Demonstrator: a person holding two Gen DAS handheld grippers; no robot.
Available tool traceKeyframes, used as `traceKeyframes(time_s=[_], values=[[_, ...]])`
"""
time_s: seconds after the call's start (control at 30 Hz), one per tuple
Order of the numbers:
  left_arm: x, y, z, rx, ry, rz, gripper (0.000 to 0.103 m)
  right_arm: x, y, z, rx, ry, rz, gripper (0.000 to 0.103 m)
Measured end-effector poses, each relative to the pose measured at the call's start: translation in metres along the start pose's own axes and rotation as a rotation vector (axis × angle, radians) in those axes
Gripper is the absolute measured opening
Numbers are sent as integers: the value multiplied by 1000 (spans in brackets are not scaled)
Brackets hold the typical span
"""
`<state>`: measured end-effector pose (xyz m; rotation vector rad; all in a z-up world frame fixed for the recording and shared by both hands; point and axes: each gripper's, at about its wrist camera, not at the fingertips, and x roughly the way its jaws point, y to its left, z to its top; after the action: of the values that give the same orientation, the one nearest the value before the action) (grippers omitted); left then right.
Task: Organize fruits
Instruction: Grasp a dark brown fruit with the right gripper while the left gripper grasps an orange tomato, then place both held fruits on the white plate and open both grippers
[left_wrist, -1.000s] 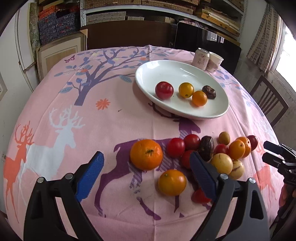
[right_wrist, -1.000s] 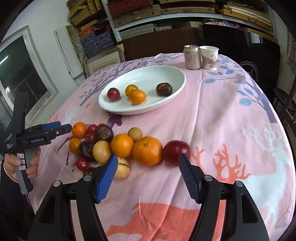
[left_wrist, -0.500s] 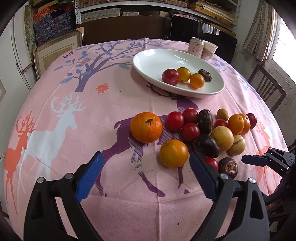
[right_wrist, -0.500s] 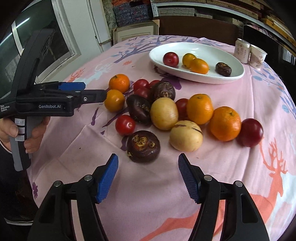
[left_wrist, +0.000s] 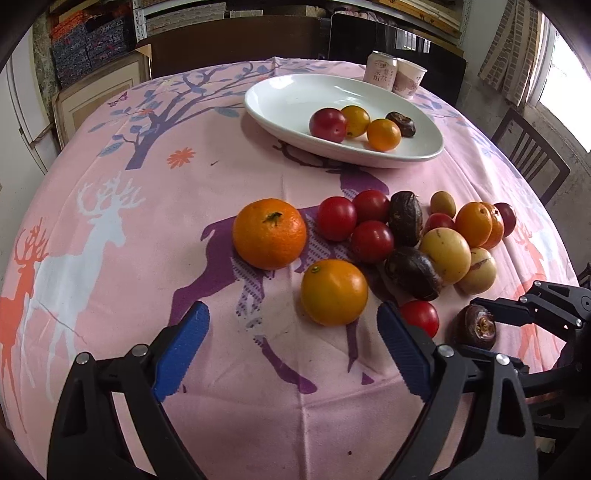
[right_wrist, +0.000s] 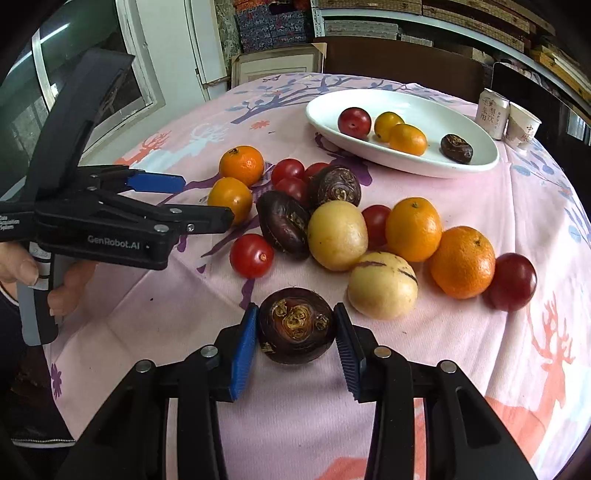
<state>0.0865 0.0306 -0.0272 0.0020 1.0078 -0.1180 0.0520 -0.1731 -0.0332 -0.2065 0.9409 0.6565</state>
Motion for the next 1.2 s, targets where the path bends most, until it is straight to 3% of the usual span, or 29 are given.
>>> traceKeyframes(time_s=[0.17, 0.23, 0.3, 0.33, 0.47, 0.73, 0.8, 0.9, 1.03, 1.2], values=[[13, -7, 7, -35, 37, -38, 75, -14, -16, -12, 38, -16, 12, 41], [16, -12, 7, -33, 29, -16, 70, -18, -20, -16, 49, -21, 14, 41], [17, -18, 7, 2, 17, 22, 51, -21, -24, -18, 55, -30, 16, 41], [16, -22, 7, 24, 16, 25, 37, -23, -25, -19, 57, -34, 15, 41], [4, -28, 6, 32, 53, -50, 37, -38, -33, -18, 58, -76, 19, 41], [-71, -44, 43, 92, -173, -119, 37, -92, -69, 22, 126, -287, -9, 41], [-78, -44, 63, 93, -227, -105, 37, -100, -79, 37, 154, -357, -23, 42], [-65, -40, 95, 59, -236, -84, 37, -99, -97, 63, 201, -420, -30, 42], [-23, -31, 129, 1, -184, -53, 37, -67, -119, 93, 254, -368, 1, 42], [24, -16, 149, -52, -122, -24, 37, -16, -137, 114, 308, -249, 18, 42]])
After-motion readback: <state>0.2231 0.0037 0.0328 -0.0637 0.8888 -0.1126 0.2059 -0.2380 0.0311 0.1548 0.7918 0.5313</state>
